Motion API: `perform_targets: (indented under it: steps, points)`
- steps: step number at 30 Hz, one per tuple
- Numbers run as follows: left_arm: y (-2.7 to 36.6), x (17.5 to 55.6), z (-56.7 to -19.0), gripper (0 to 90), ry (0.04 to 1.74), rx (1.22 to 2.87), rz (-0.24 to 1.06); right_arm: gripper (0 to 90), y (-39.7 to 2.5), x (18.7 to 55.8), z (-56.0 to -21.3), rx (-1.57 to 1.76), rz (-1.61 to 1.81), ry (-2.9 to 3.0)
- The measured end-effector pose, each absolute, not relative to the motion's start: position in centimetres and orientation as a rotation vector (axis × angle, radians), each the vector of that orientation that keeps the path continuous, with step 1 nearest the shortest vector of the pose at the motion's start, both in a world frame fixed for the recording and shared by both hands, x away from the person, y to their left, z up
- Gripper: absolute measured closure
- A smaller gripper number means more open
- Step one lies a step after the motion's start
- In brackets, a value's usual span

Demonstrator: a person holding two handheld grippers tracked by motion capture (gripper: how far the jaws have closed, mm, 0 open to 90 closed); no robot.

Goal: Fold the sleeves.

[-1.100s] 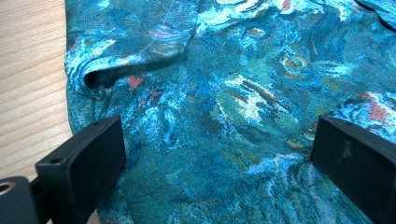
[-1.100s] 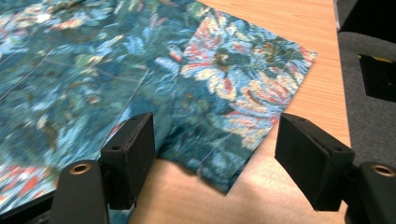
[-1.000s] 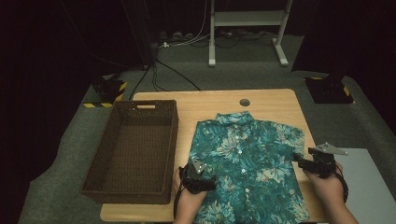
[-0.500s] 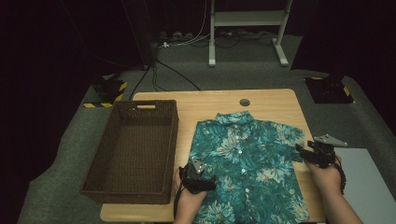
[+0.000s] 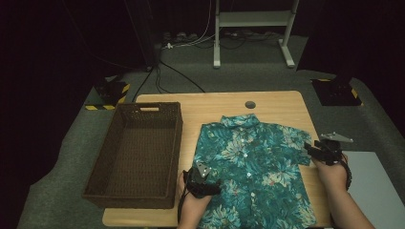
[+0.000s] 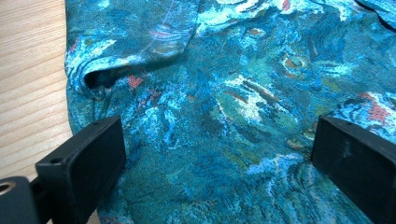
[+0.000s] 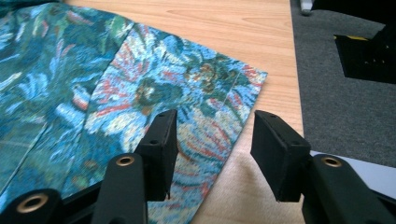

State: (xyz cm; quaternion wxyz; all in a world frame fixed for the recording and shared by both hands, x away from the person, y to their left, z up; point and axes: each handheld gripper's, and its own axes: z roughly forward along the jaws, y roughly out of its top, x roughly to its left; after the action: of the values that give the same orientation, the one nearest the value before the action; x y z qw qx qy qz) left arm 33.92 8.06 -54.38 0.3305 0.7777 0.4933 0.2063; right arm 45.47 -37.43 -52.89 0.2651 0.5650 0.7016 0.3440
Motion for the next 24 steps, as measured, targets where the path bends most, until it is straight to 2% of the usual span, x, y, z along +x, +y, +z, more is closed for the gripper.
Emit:
perform_targets:
  steps: [6,17,24]
  points:
    - [8.1,33.9,-54.4,3.3,1.29,2.034,0.539,57.4,-37.7,46.4,-53.0,1.565,0.907,1.873]
    - [8.1,33.9,-54.4,3.4,1.291,2.032,0.539,60.0,-37.8,47.1,-53.6,1.609,0.895,1.864]
    - [8.1,33.9,-54.4,3.5,1.292,2.031,0.541,73.8,-37.9,47.0,-53.6,1.623,0.9,1.852]
